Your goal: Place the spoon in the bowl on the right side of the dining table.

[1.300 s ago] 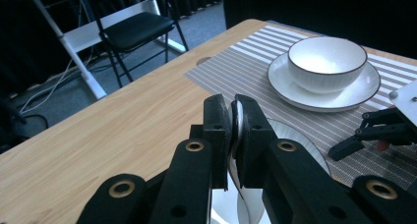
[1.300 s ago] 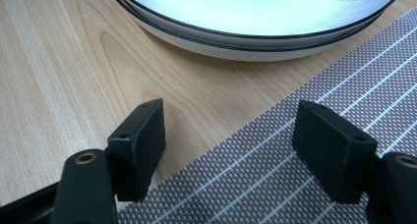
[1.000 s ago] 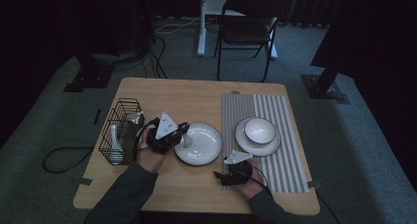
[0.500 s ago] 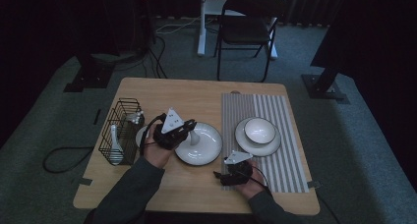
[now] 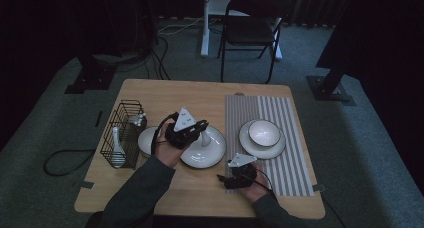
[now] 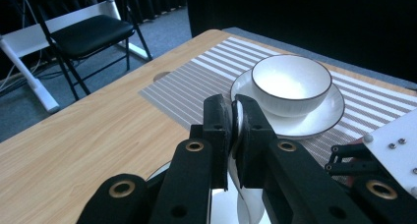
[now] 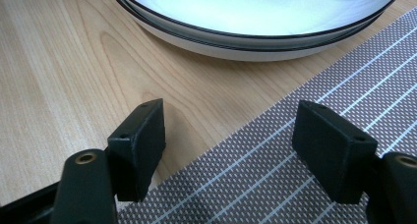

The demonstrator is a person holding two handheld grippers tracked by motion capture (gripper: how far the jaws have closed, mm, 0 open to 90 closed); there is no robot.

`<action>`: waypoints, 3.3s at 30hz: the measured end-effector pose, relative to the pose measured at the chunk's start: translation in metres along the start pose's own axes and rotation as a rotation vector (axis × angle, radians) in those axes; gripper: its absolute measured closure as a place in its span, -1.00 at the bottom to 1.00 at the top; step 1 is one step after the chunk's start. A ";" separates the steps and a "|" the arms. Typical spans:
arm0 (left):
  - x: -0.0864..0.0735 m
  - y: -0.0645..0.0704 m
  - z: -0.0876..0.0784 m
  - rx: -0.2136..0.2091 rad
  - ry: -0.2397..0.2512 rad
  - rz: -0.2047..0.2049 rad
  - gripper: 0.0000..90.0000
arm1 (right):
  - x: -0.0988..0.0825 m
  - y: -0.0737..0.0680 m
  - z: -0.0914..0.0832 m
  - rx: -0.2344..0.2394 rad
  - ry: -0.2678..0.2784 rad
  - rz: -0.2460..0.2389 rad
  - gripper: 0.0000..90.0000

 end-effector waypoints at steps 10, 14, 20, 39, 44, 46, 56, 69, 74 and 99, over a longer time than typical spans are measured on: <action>0.005 0.001 0.009 -0.015 0.005 -0.003 0.90 | 0.000 0.000 0.000 -0.001 0.002 -0.002 -0.38; 0.008 0.003 0.014 -0.023 0.005 -0.003 0.90 | 0.000 0.000 0.000 -0.001 0.001 -0.002 -0.38; 0.012 0.007 0.022 -0.036 0.005 0.007 0.90 | 0.000 0.000 0.000 -0.001 0.002 -0.002 -0.38; 0.030 0.011 0.040 -0.059 0.025 0.009 0.90 | 0.000 0.000 0.000 0.000 0.001 -0.001 -0.38; 0.034 0.014 0.044 -0.069 0.029 0.015 0.90 | 0.000 0.000 0.000 0.000 0.001 -0.001 -0.38; 0.035 0.014 0.046 -0.071 0.033 0.014 0.90 | 0.000 0.000 0.000 0.000 0.001 -0.001 -0.38; 0.039 0.020 0.059 -0.093 0.042 0.021 0.90 | 0.000 0.000 0.000 0.000 0.001 -0.001 -0.38; 0.041 0.025 0.077 -0.122 0.042 0.032 0.90 | 0.000 0.000 0.000 0.002 0.001 -0.001 -0.38; 0.043 0.027 0.083 -0.136 0.045 0.031 0.90 | 0.000 0.000 0.000 0.002 0.001 -0.001 -0.38; 0.066 0.040 0.112 -0.194 0.057 0.048 0.90 | 0.000 0.000 0.000 0.002 0.001 0.000 -0.38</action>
Point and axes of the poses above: each handheld gripper's, and its own axes: z roughly forward along the jaws, x roughly out of its top, y roughly to its right, the point moved 4 cm from there along z, roughly forward along the jaws, and after that the axes turned 2 degrees about -z, right-handed, at the moved point
